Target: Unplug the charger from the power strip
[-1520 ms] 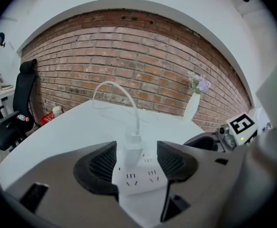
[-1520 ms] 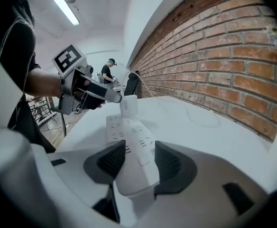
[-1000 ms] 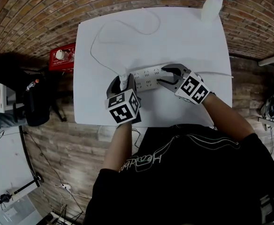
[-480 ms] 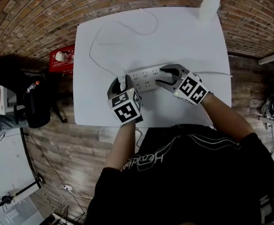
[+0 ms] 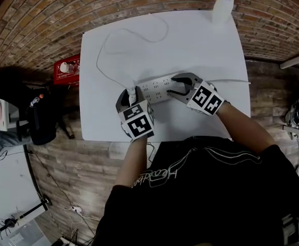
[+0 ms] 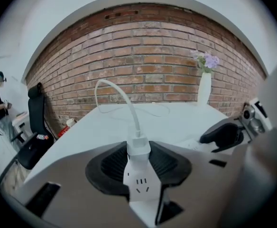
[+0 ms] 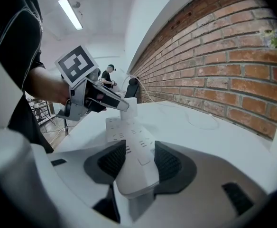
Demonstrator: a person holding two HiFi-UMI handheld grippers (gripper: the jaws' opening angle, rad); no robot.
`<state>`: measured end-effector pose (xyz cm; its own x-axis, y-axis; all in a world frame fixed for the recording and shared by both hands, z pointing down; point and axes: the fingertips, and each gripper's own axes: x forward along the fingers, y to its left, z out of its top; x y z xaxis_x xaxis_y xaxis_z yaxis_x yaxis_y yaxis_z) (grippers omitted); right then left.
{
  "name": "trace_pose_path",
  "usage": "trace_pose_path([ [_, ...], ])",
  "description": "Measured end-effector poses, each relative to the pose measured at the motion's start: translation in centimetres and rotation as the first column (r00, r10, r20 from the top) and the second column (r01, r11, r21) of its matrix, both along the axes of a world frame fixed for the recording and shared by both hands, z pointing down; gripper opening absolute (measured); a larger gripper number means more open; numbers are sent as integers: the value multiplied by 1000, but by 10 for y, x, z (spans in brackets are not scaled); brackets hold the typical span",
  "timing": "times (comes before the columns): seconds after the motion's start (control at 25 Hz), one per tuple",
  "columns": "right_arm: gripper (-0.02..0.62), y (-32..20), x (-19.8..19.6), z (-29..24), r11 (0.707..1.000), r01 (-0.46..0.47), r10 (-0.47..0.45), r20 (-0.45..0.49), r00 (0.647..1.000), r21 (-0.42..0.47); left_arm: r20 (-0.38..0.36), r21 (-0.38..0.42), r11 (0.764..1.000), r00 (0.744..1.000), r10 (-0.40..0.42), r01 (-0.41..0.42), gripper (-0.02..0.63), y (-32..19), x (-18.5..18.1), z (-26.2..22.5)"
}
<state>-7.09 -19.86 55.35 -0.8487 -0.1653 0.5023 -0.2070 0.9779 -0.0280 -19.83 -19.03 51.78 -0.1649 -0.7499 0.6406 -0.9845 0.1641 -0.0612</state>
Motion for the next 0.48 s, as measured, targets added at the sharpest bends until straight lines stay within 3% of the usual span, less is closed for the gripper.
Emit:
trace_pose_path([
  [0.12, 169, 0, 1, 0, 1000, 1, -1, 1, 1000, 1, -2, -11, 1000, 1000, -5, 5, 135, 0, 2, 0],
  [0.36, 169, 0, 0, 0, 1000, 5, -5, -1, 1000, 6, -200, -23, 999, 979, -32, 28, 135, -1, -4, 4],
  [0.48, 169, 0, 0, 0, 1000, 4, -4, -1, 1000, 9, -155, -34, 999, 987, -30, 25, 133, 0, -4, 4],
])
